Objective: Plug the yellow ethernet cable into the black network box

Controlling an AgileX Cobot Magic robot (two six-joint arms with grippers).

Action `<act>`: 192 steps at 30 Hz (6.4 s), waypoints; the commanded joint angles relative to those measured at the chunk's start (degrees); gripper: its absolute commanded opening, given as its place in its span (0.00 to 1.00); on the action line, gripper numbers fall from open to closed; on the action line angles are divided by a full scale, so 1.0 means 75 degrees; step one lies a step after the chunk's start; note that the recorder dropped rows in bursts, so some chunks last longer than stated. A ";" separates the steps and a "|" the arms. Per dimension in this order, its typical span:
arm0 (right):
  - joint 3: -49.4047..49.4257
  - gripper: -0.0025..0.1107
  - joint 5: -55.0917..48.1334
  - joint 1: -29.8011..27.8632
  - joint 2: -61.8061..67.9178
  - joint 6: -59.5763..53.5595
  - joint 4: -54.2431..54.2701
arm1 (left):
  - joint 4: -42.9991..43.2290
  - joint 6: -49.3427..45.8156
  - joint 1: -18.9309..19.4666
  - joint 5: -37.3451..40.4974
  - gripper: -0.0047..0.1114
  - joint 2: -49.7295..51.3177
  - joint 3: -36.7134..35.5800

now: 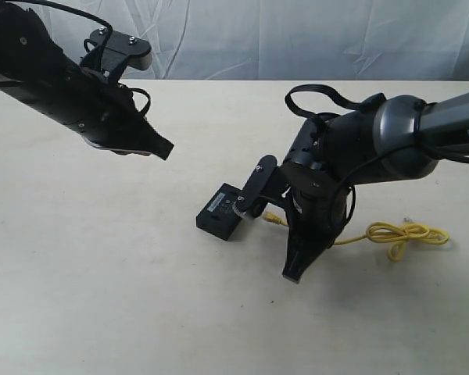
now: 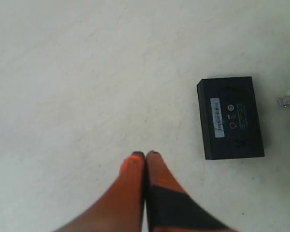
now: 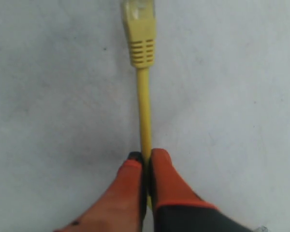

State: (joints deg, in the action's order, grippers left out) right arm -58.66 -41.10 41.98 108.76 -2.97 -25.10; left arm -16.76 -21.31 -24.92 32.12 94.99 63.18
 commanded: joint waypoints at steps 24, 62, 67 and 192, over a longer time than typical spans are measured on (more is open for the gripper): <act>-0.0337 0.47 -0.0410 -0.0423 -0.0785 -0.0623 0.1056 | -0.0022 -0.0009 -0.0022 -0.0493 0.04 -0.0084 0.0027; -0.0505 0.42 0.0776 -0.1541 0.0450 -0.4043 0.4753 | -0.0043 -0.0009 -0.0022 -0.0638 0.04 -0.0023 0.0013; -0.0505 0.42 0.0813 -0.1541 0.0616 -0.4116 0.4753 | -0.0043 -0.0009 -0.0022 -0.0655 0.04 -0.0023 0.0013; -0.0358 0.01 0.0384 -0.0340 0.0108 -0.2016 0.1804 | -0.4130 -0.6105 -0.0040 0.1110 0.04 0.3291 0.1187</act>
State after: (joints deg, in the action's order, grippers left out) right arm -61.45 -39.12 39.43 109.48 -18.35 -11.06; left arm -47.62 -66.77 -24.92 39.79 119.67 71.81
